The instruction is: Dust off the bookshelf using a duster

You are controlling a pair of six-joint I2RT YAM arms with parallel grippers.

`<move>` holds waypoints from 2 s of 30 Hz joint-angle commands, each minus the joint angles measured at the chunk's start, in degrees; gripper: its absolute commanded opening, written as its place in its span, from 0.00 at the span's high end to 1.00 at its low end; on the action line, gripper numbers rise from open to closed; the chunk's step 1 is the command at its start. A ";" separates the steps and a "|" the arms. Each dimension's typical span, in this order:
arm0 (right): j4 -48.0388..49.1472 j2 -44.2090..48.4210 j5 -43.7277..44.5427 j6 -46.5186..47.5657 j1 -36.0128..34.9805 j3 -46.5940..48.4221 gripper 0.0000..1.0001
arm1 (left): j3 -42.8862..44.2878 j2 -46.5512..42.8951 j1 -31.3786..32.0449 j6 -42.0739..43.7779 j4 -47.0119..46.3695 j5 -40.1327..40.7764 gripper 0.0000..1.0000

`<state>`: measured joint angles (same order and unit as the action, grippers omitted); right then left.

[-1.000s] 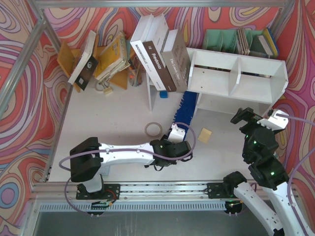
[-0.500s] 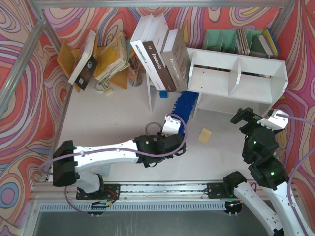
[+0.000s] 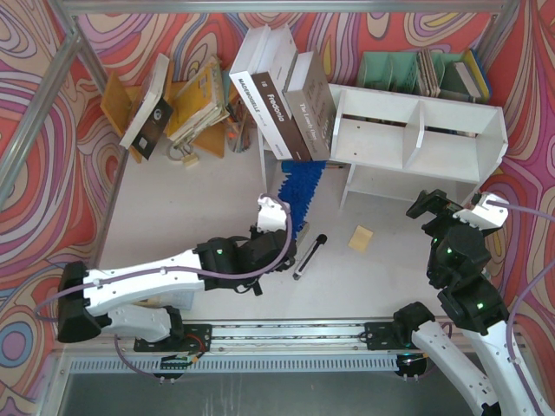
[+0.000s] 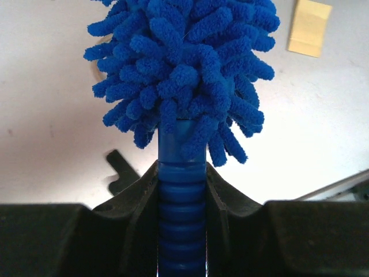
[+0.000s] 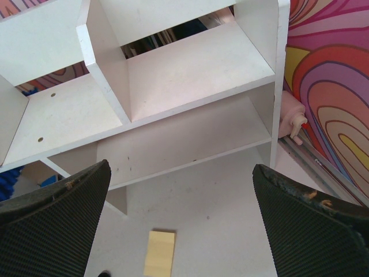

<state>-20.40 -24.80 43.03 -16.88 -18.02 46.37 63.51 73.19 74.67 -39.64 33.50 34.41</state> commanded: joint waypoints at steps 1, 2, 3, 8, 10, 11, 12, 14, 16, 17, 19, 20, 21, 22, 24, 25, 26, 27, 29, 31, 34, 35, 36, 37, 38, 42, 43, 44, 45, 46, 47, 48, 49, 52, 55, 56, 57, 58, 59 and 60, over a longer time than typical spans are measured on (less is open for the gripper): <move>1.35 0.37 0.31 0.71 0.02 -0.41 0.01 | -2.22 -5.90 -1.89 -1.29 1.17 7.10 1.00; 1.28 0.29 0.32 0.71 0.01 -0.36 0.01 | -2.63 -6.75 -2.14 -1.27 1.80 7.58 1.00; 1.25 0.23 0.31 0.71 0.00 -0.40 0.01 | -2.94 -7.50 -2.35 -1.32 2.31 8.18 1.00; 1.16 0.36 0.46 0.63 0.05 -0.38 0.01 | -4.81 -10.44 -4.06 -2.13 6.09 9.66 1.00; 1.16 0.36 0.48 0.62 0.00 -0.34 0.01 | -5.69 -11.31 -4.69 -2.36 6.93 9.77 1.00; 1.16 0.36 0.52 0.62 0.00 -0.39 0.01 | -6.08 -11.83 -4.97 -2.42 7.25 9.79 1.00; 1.20 0.30 0.41 0.62 0.05 -0.40 0.01 | -6.39 -12.11 -5.21 -2.32 7.57 9.90 1.00; 1.22 0.20 0.39 0.62 0.02 -0.35 0.01 | -6.63 -11.99 -5.29 -2.26 8.45 10.43 1.00; 1.16 0.11 0.31 0.63 0.01 -0.36 0.01 | -6.49 -10.94 -5.32 -2.26 9.37 10.38 1.00; 1.17 0.10 0.30 0.63 0.00 -0.28 0.01 | -6.47 -10.50 -5.26 -2.33 9.40 10.03 1.00; 1.16 0.10 0.35 0.62 0.06 -0.35 0.01 | -6.54 -9.19 -5.28 -2.33 8.75 8.47 1.00; 1.09 0.10 0.31 0.62 0.05 -0.35 0.01 | -6.55 -8.67 -5.31 -2.26 8.11 7.69 1.00; 1.10 0.10 0.38 0.64 0.02 -0.32 0.01 | -6.55 -8.17 -5.26 -2.14 7.52 6.88 1.00; 1.07 0.10 0.41 0.67 0.01 -0.25 0.01 | -6.43 -7.32 -5.29 -2.06 6.86 6.22 1.00; 1.07 0.09 0.46 0.63 0.00 -0.31 0.01 | -5.78 -5.43 -5.31 -1.78 6.08 4.98 1.00; 1.07 0.10 0.48 0.62 0.00 -0.24 0.01 | -5.36 -4.01 -5.30 -2.18 6.26 4.75 1.00; 1.07 0.10 0.48 0.60 0.00 -0.31 0.01 | -5.11 -2.62 -5.33 -2.54 6.41 4.57 1.00; 1.07 0.10 0.52 0.65 0.05 -0.25 0.01 | -5.13 -1.62 -5.33 -2.67 6.26 4.26 1.00; 1.07 0.18 0.57 0.70 0.01 -0.38 0.01 | -5.95 -0.54 -5.27 -3.22 5.92 4.31 1.00; 1.10 0.27 0.58 0.76 0.07 -0.40 0.01 | -7.58 -0.25 -5.25 -3.91 5.39 4.87 1.00; 1.16 0.28 0.48 0.71 0.02 -0.40 0.01 | -10.94 -0.78 -5.42 -4.96 4.00 4.84 1.00; 1.23 0.28 0.40 0.73 0.00 -0.40 0.01 | -11.92 -0.91 -5.46 -5.39 3.42 4.46 1.00; 1.24 0.21 0.36 0.72 0.00 -0.40 0.01 | -13.08 -1.08 -5.43 -5.65 2.50 4.05 1.00; 1.24 0.19 0.27 0.76 0.00 -0.39 0.02 | -14.47 -1.19 -5.44 -6.12 1.64 3.68 1.00; 1.24 0.25 0.30 0.72 0.01 -0.35 0.01 | -15.78 -1.30 -5.45 -6.63 0.53 3.34 1.00; 1.24 0.28 0.30 0.73 0.00 -0.37 0.01 | -19.95 -0.86 -5.58 -8.40 -3.13 1.17 1.00; 1.24 0.28 0.30 0.71 0.03 -0.40 0.01 | -20.43 -0.57 -5.59 -8.65 -3.80 0.87 1.00; 1.24 0.20 0.29 0.71 0.01 -0.39 0.01 | -20.86 -0.10 -5.61 -8.77 -4.39 0.60 1.00; 1.24 0.19 0.35 0.72 0.00 -0.41 0.01 | -21.17 0.33 -5.64 -8.80 -4.90 0.46 1.00; 1.33 0.12 0.31 0.68 0.05 -0.34 0.01 | -21.24 0.70 -5.60 -8.73 -5.14 0.38 1.00; 1.33 0.04 0.23 0.66 0.01 -0.39 0.01 | -21.03 1.02 -5.55 -8.37 -5.33 0.32 1.00; 1.34 0.06 0.22 0.68 0.03 -0.40 0.01 | -20.82 1.27 -5.63 -8.01 -5.46 0.17 1.00; 1.38 0.00 0.22 0.71 0.01 -0.40 0.01 | -20.18 1.33 -5.64 -7.88 -5.11 0.23 1.00; 1.35 -0.08 0.21 0.71 0.00 -0.40 0.01 | -17.26 0.37 -5.65 -7.06 -2.66 0.53 1.00; 1.33 -0.08 0.22 0.72 0.03 -0.40 0.01 | -14.38 -2.42 -5.54 -6.38 -0.17 1.50 1.00; 1.40 -0.08 0.22 0.73 0.01 -0.36 0.01 | -13.36 -3.38 -5.54 -6.01 0.62 1.99 1.00; 1.43 -0.08 0.22 0.72 0.00 -0.33 0.01 | -12.39 -4.20 -5.52 -5.49 1.29 2.32 1.00; 1.42 -0.08 0.18 0.69 0.03 -0.35 0.01 | -11.46 -5.01 -5.51 -4.92 1.49 2.44 1.00; 1.42 -0.08 0.19 0.71 0.05 -0.40 0.01 | -10.58 -5.59 -5.56 -4.50 1.75 2.54 1.00; 1.42 -0.08 0.21 0.71 0.02 -0.40 0.01 | -9.67 -6.06 -5.46 -4.27 2.01 2.65 1.00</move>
<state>-20.40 -24.80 43.00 -16.88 -18.02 46.37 49.58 70.72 69.36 -45.58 34.26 33.12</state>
